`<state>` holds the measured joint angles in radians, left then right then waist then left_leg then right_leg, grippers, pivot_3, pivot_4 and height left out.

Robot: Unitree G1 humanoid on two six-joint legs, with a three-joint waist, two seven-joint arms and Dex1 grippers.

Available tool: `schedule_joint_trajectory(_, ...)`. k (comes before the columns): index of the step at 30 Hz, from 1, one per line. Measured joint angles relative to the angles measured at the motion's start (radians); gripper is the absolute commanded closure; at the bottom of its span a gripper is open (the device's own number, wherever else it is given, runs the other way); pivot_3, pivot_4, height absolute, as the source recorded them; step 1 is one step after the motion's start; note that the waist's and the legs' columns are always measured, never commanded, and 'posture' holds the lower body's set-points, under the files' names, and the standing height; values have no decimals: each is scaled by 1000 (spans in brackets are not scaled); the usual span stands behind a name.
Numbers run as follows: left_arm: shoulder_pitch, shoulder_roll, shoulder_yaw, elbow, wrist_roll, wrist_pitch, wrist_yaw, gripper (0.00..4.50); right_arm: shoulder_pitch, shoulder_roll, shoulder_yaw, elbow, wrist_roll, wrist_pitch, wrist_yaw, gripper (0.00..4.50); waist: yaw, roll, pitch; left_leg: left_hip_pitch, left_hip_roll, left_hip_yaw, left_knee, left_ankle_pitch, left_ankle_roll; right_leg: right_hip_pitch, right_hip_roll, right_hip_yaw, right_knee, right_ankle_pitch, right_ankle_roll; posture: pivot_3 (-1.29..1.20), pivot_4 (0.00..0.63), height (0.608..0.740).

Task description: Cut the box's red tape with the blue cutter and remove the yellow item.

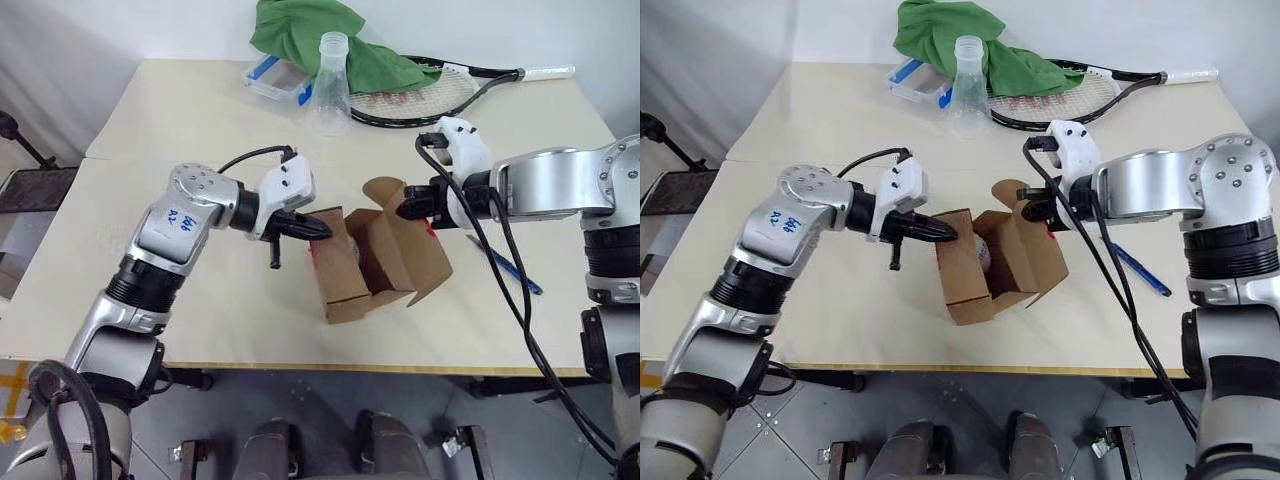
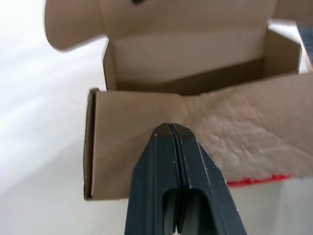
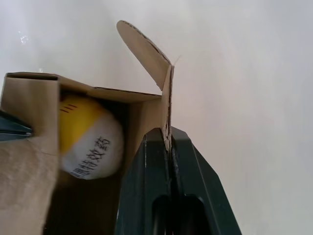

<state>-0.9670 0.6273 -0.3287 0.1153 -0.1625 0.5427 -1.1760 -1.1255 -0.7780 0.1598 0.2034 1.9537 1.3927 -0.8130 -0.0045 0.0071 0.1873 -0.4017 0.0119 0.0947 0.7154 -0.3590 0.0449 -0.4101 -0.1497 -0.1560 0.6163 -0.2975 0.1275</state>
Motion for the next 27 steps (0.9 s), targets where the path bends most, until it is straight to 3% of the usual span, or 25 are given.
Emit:
schedule_joint_trajectory(8,82,150,-58,-51,87,28,-82,4500,-1,-42,7,8,1,10,20,4458,14,2,-1,1,-1,1,2,0,1,0,-1,1,1,0,0,0,150,740)
schedule_joint_trajectory(12,135,132,-122,-51,104,61,-96,4500,8,-51,29,16,2,12,36,4458,29,-3,2,-6,-1,-1,4,0,1,-3,-1,-1,2,0,0,0,150,740)
schedule_joint_trajectory(19,163,68,-66,-21,111,66,-10,4500,219,-50,28,-20,-9,-24,55,4458,30,-3,1,-5,-2,-2,2,0,1,-3,-1,-1,2,0,0,0,150,740)
schedule_joint_trajectory(27,162,10,-25,58,118,-11,82,4500,279,-44,-26,-206,-267,-83,239,4458,29,-3,1,-4,-1,-1,3,0,1,-3,-1,0,2,0,0,0,150,740)
